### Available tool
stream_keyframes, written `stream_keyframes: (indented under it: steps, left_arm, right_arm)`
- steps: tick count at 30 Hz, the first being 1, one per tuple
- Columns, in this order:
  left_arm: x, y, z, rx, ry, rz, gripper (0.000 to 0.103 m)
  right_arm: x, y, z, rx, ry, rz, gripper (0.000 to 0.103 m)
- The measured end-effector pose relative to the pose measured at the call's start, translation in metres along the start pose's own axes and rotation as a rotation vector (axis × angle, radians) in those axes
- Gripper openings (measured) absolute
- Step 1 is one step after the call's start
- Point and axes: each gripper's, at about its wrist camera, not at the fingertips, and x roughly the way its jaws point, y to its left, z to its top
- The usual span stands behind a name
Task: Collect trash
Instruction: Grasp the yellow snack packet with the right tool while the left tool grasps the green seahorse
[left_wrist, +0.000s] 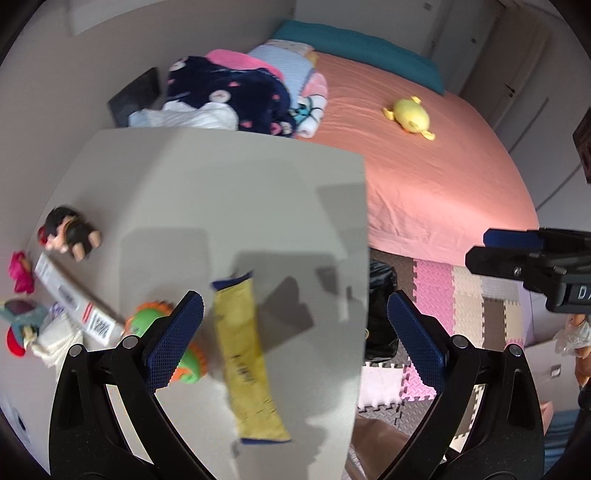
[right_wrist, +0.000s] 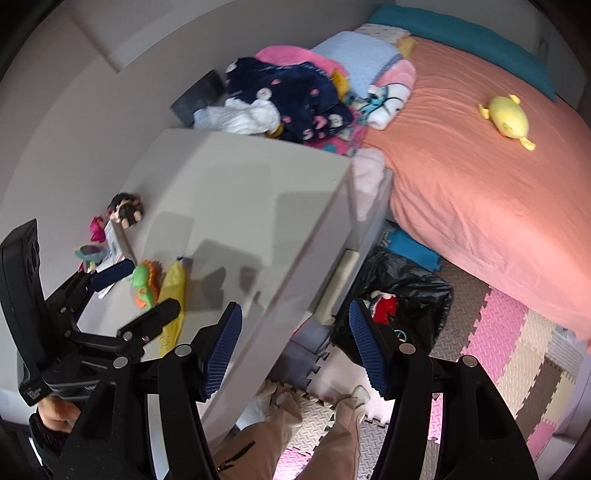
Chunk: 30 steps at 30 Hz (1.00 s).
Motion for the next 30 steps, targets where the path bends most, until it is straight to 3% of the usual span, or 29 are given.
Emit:
stream_keyframes:
  steps: [7, 10, 19, 26, 29, 30]
  left_arm:
    - [-0.014, 0.057, -0.033, -0.174, -0.004, 0.067, 0.097]
    - [-0.013, 0.080, -0.045, -0.250, 0.007, 0.076, 0.092]
    - [0.001, 0.104, -0.064, -0.301, 0.048, 0.085, 0.089]
    - [0.009, 0.109, -0.071, -0.305, 0.064, 0.095, 0.089]
    - [0.016, 0.109, -0.070, -0.306, 0.076, 0.106, 0.089]
    - [0.018, 0.109, -0.069, -0.307, 0.080, 0.106, 0.089]
  right_arm:
    - [0.027, 0.049, 0.001, -0.076, 0.062, 0.074, 0.062]
    - [0.042, 0.067, 0.003, -0.089, 0.092, 0.115, 0.062]
    - [0.091, 0.115, 0.012, -0.129, 0.179, 0.160, 0.059]
    - [0.121, 0.131, 0.017, -0.144, 0.228, 0.141, 0.049]
    - [0.133, 0.138, 0.017, -0.161, 0.248, 0.122, 0.039]
    - [0.137, 0.141, 0.017, -0.174, 0.254, 0.107, 0.030]
